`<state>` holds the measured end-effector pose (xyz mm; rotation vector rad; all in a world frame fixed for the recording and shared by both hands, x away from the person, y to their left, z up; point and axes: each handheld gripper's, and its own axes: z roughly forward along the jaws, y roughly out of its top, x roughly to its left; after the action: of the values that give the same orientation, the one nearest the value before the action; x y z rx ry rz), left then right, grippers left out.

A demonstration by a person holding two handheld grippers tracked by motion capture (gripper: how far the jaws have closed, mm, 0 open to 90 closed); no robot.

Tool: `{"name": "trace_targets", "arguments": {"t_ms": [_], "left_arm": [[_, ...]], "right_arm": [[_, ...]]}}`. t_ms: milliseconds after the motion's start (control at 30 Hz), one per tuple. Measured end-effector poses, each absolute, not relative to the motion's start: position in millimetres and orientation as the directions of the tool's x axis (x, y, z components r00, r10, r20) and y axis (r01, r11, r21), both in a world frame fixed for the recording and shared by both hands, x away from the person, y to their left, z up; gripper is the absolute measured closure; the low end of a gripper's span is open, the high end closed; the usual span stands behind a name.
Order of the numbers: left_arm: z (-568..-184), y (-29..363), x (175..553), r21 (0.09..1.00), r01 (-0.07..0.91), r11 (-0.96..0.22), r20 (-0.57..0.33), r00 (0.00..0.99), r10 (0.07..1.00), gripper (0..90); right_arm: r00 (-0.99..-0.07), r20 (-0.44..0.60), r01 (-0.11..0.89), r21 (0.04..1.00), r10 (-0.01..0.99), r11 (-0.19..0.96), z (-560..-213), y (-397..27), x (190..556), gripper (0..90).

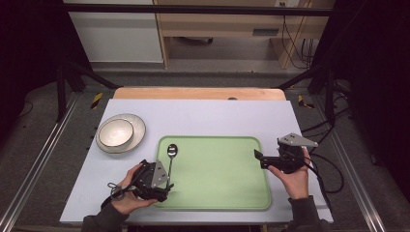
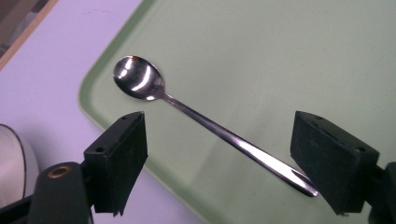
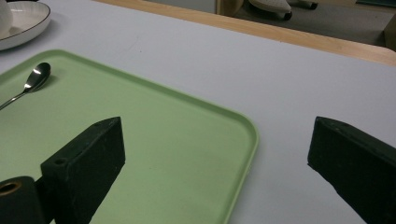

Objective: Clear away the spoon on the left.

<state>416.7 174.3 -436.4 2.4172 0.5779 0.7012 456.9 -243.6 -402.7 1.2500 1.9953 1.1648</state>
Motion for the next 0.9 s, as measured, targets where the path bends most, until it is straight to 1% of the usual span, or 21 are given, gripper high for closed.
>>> {"name": "trace_targets", "arguments": {"t_ms": [167, 300, 567, 733, 900], "left_arm": [[-429.4, 184.5, 419.0, 0.664, 0.259, -0.701, 0.329, 0.742, 0.585, 18.9], [-424.6, 192.5, 419.6, 0.730, 0.273, -0.626, 0.289, 0.706, 0.646, 18.9], [-415.2, 211.3, 421.8, 0.814, 0.287, -0.506, 0.226, 0.645, 0.730, 19.0], [-411.3, 224.5, 422.0, 0.854, 0.303, -0.423, 0.172, 0.603, 0.779, 19.0], [-410.7, 233.7, 422.5, 0.869, 0.311, -0.386, 0.150, 0.577, 0.803, 19.0]], "right_arm": [[-0.439, 0.028, 0.456, 0.868, 0.898, 0.195, -401.2, -244.7, 456.0, 4.1], [-0.434, 0.022, 0.454, 0.869, 0.901, 0.197, -400.3, -246.5, 455.5, 4.0], [-0.430, 0.021, 0.448, 0.873, 0.902, 0.193, -398.3, -249.1, 454.5, 3.9], [-0.420, 0.020, 0.447, 0.875, 0.907, 0.188, -397.5, -250.7, 453.9, 3.9], [-0.415, 0.018, 0.444, 0.877, 0.910, 0.185, -396.8, -253.2, 453.5, 3.9]]}}
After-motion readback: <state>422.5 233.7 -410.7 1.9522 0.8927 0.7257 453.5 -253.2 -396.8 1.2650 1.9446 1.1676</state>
